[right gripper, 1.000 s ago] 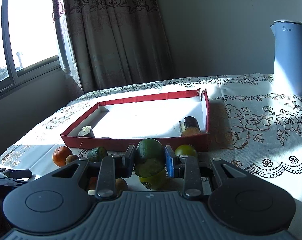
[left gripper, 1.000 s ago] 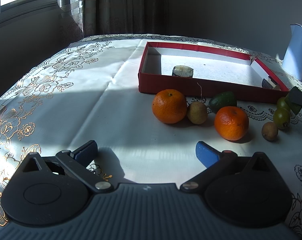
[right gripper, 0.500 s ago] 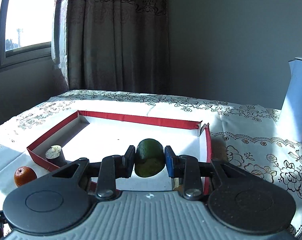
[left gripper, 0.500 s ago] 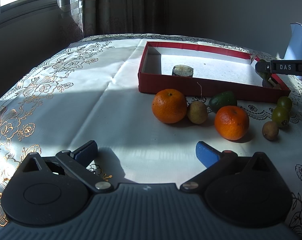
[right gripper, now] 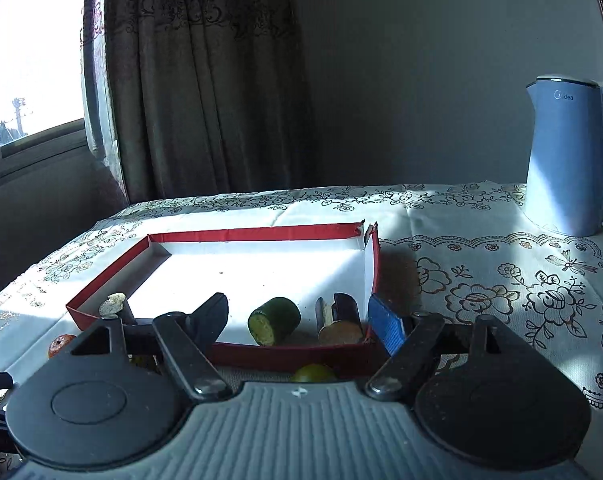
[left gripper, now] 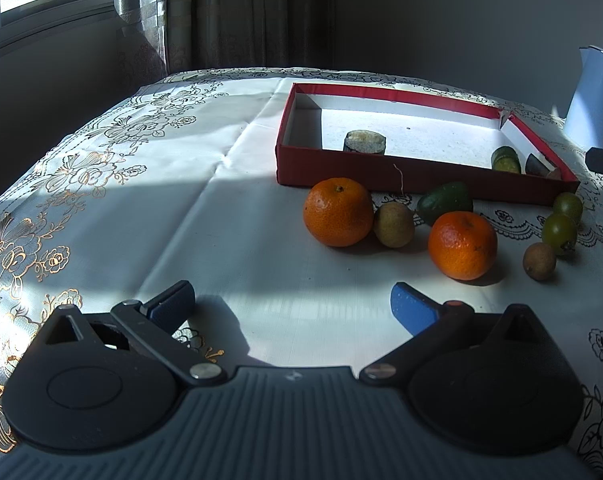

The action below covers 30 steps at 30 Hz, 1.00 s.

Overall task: Organize fruits
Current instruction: 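Move the left gripper to a tangerine and close on it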

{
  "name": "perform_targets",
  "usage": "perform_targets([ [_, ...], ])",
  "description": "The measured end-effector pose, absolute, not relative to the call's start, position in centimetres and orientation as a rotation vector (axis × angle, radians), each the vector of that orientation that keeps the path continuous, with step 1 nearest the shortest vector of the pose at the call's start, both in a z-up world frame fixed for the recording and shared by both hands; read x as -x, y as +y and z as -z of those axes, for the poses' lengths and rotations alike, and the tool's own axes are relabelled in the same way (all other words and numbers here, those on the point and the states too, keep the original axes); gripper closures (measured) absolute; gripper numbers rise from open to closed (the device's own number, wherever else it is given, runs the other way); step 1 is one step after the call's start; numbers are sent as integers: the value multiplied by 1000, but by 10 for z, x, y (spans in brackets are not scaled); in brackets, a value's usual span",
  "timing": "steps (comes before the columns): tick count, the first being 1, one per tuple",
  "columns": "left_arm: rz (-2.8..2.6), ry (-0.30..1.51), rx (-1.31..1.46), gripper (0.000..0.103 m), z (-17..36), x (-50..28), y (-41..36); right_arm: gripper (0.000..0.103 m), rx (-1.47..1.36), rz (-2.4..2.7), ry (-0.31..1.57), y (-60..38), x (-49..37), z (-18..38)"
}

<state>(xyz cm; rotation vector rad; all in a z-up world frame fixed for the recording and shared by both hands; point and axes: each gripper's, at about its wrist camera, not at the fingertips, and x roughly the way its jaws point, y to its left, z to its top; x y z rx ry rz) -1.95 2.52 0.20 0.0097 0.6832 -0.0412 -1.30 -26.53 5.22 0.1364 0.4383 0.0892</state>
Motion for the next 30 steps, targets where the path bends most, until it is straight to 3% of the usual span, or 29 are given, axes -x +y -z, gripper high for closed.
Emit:
perform_targets([
  [7, 98, 566, 47, 0, -11, 37, 31, 26, -223, -39, 490, -295, 51, -22],
  [9, 132, 566, 37, 7, -15, 40, 24, 26, -259, -38, 454, -301, 54, -23],
  [11, 164, 561, 27, 29, -19, 43, 16, 24, -268, -50, 472, -302, 51, -20],
  [12, 178, 559, 21, 33, -21, 43, 9, 24, -269, -57, 480, -302, 50, -19],
  [14, 211, 566, 22, 53, -24, 42, 0, 24, -277, -64, 473, -303, 51, -19],
  [16, 251, 574, 22, 60, -25, 39, -11, 24, -292, -73, 470, -305, 51, -19],
  [30, 255, 567, -70, 60, -20, 22, -57, 24, -323, -112, 480, -309, 50, -17],
])
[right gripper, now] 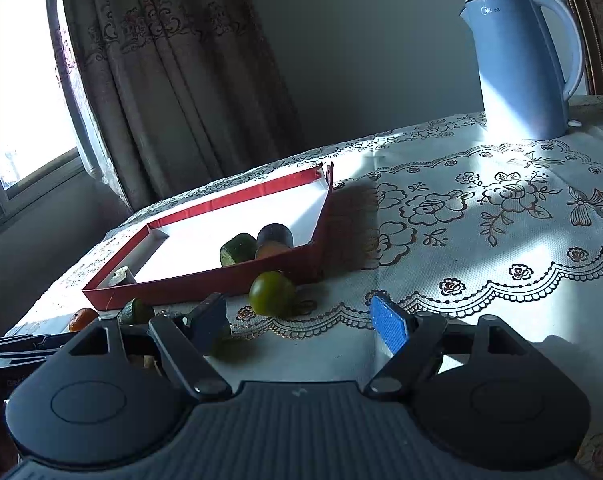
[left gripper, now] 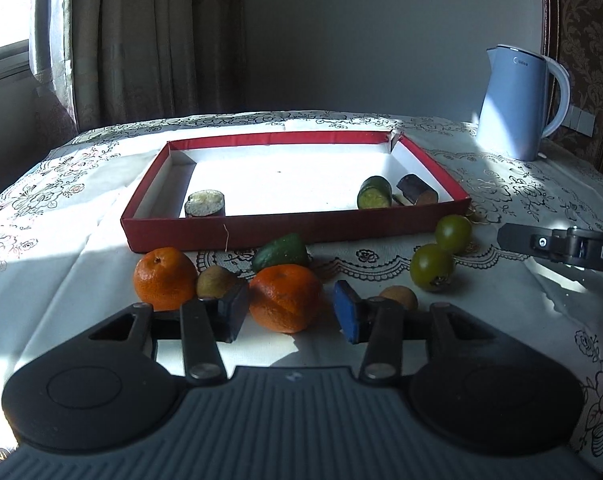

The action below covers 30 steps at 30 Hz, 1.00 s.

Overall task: Organize fruits
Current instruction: 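Move the left gripper to a tangerine and close on it, then lift the tangerine with the left gripper and carry it over the box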

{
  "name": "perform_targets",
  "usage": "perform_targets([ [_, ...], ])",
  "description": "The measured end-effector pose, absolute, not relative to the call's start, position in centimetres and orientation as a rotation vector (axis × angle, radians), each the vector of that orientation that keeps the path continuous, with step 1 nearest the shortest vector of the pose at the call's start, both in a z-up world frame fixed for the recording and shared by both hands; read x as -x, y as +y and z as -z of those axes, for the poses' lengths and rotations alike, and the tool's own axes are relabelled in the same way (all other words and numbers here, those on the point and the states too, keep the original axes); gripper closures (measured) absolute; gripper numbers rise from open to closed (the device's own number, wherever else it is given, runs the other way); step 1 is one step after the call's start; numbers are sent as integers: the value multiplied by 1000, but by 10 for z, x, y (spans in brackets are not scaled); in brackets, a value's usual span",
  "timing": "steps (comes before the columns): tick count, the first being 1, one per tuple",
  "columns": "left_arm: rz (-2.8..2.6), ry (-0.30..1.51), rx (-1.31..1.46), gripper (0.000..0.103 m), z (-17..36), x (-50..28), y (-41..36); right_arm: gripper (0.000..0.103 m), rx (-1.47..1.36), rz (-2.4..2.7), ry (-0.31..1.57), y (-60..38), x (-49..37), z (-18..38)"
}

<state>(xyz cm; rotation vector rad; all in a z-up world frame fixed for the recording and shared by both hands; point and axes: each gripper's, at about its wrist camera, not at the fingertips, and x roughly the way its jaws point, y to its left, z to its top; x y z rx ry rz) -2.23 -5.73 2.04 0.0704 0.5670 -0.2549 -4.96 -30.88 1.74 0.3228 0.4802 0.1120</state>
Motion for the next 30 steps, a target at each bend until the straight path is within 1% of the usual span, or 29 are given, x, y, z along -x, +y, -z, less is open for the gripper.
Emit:
perform_targets([
  [9, 243, 612, -71, 59, -6, 13, -58, 24, -322, -117, 480, -309, 49, -17],
  [11, 243, 609, -67, 61, -7, 14, -56, 24, -323, -117, 480, -309, 49, -17],
  [16, 253, 603, -51, 62, -9, 17, -53, 24, -323, -119, 483, -308, 49, -17],
  [23, 272, 546, -59, 62, -32, 22, -61, 24, -323, -118, 482, -308, 49, -18],
  [27, 247, 497, -64, 62, -50, 1, -68, 24, -325, -118, 480, -308, 49, -18],
  [30, 208, 485, -66, 62, -59, -32, -73, 24, -326, -118, 480, -309, 49, -18],
])
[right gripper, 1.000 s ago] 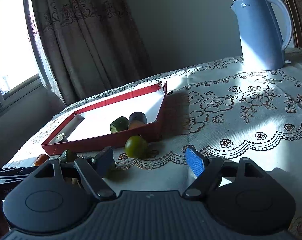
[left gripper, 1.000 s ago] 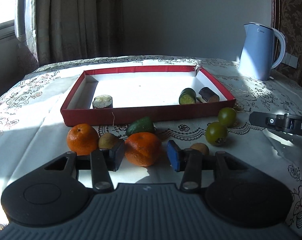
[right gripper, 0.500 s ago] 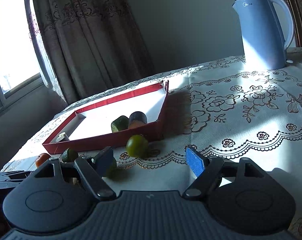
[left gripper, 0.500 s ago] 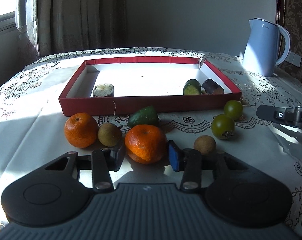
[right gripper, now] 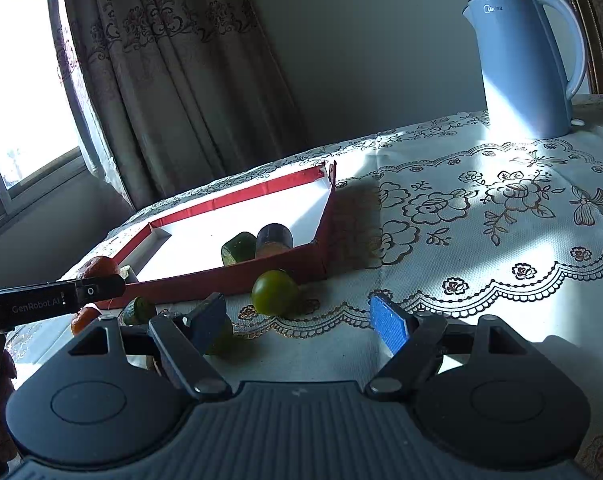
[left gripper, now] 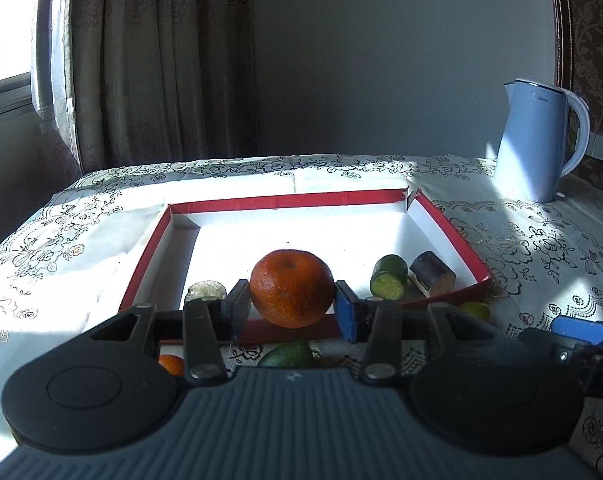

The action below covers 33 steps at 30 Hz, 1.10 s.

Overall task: Organize fruits
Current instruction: 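Lift the tangerine with the left gripper and carry it over the box, then open the left gripper to drop the tangerine in the box, withdraw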

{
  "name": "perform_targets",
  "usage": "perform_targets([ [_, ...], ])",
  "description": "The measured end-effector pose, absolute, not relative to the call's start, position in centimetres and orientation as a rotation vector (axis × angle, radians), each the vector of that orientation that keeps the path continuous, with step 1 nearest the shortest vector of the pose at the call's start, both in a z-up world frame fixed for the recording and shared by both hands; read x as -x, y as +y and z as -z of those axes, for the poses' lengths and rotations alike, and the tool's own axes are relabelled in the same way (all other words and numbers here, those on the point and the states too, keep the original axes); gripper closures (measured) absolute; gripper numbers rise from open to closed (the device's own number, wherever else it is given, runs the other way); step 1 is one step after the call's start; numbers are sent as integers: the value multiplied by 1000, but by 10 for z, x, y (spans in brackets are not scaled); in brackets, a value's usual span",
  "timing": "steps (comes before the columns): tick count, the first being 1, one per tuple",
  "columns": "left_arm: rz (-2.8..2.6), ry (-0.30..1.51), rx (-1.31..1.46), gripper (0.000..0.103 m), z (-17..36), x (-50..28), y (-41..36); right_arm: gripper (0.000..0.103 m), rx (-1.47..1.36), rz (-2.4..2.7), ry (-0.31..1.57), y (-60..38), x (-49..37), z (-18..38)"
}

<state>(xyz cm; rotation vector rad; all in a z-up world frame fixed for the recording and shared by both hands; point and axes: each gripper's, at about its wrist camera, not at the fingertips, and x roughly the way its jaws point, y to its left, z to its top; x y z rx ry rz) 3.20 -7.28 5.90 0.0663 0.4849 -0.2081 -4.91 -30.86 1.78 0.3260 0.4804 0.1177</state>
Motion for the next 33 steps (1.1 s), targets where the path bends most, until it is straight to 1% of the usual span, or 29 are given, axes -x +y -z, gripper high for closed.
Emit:
perform_targets([
  [4, 185, 540, -31, 62, -55, -73, -71, 24, -334, -117, 484, -309, 49, -17],
  [8, 168, 584, -13, 62, -44, -96, -68, 24, -336, -119, 487, -310, 48, -17],
  [15, 165, 589, -48, 61, -28, -105, -71, 24, -344, -118, 497, -311, 47, -16],
  [16, 164, 586, -55, 59, -27, -105, -72, 24, -344, -117, 497, -311, 47, -16],
  [17, 167, 582, -62, 51, -27, -104, -73, 24, -345, -117, 498, -311, 47, -16],
  [18, 168, 576, -70, 47, -26, -104, -75, 24, -345, -117, 499, -311, 47, -16],
  [20, 159, 556, -84, 29, -26, -102, -77, 24, -347, -117, 502, -311, 46, -16],
  [21, 149, 541, -97, 26, -26, -100, -78, 24, -348, -117, 502, -311, 47, -16],
  [25, 157, 532, -100, 26, -32, -90, -77, 24, -357, -117, 501, -312, 47, -16],
  [27, 165, 524, -84, 24, -39, -77, -72, 24, -361, -118, 500, -313, 47, -15],
  [28, 169, 513, -80, 20, -43, -65, -67, 24, -362, -120, 497, -313, 47, -15],
  [29, 170, 502, -81, 13, -46, -55, -62, 24, -362, -122, 494, -313, 47, -16],
  [30, 168, 495, -83, 9, -48, -47, -58, 24, -360, -125, 490, -313, 48, -16],
  [31, 163, 489, -84, 3, -51, -36, -52, 24, -355, -129, 485, -312, 49, -16],
  [33, 168, 476, -76, 0, -54, -15, -37, 24, -339, -140, 471, -309, 50, -18],
])
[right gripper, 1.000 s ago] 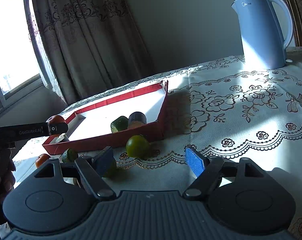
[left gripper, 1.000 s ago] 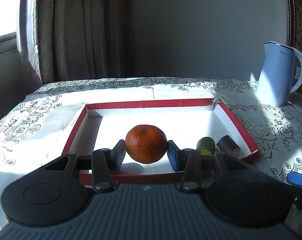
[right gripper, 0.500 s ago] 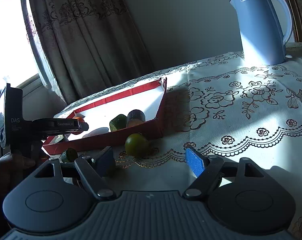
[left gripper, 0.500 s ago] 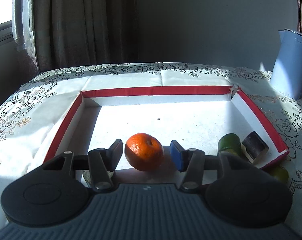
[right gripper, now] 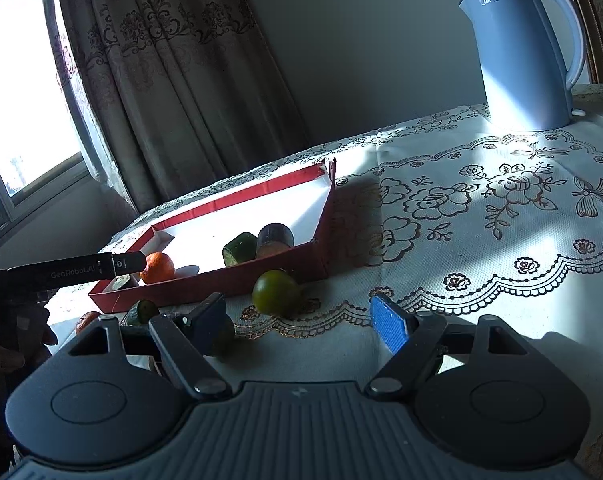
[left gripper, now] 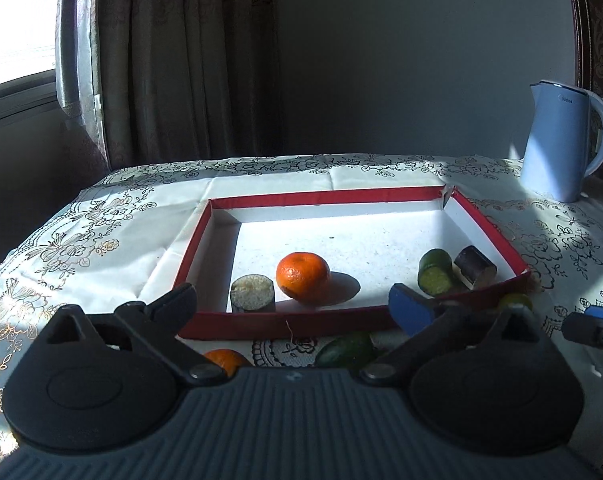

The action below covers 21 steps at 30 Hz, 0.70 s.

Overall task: Organize fruits
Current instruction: 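Open the left gripper to drop the tangerine in the box, withdraw, then move the right gripper down to the brown kiwi and close on it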

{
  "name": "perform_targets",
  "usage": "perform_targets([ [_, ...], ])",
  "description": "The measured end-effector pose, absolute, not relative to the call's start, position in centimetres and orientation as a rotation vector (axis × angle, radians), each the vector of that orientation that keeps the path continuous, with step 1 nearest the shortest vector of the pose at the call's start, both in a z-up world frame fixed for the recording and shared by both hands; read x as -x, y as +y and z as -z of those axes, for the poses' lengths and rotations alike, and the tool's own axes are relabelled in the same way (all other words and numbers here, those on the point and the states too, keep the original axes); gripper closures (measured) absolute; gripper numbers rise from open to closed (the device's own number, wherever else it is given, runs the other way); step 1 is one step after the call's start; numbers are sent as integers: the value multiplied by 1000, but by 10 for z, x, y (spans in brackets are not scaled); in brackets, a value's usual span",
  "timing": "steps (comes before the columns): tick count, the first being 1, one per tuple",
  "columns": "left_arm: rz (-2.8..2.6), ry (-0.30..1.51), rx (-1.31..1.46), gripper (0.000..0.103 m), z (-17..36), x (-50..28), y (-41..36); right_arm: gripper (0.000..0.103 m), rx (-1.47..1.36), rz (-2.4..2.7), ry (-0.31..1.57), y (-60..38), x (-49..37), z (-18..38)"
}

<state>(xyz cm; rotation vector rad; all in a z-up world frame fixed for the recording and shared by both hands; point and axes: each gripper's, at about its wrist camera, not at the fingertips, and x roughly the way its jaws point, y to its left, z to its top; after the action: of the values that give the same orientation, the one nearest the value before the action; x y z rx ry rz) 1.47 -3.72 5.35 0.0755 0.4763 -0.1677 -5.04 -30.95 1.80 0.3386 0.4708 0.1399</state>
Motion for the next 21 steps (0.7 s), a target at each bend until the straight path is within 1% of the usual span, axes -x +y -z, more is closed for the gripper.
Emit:
perform_targets([
  [6, 159, 534, -49, 0, -41, 31, 6, 24, -278, -176, 443, -298, 54, -23],
  [9, 130, 567, -63, 0, -29, 34, 15, 24, -234, -214, 426, -285, 59, -26],
  [13, 120, 632, -53, 0, -12, 30, 24, 24, -147, -314, 457, -247, 63, -29],
  [19, 129, 684, -42, 0, -5, 27, 27, 24, -6, -396, 493, -193, 60, -27],
  [21, 128, 686, -45, 0, -5, 26, 27, 28, 11, -395, 510, -186, 55, -26],
])
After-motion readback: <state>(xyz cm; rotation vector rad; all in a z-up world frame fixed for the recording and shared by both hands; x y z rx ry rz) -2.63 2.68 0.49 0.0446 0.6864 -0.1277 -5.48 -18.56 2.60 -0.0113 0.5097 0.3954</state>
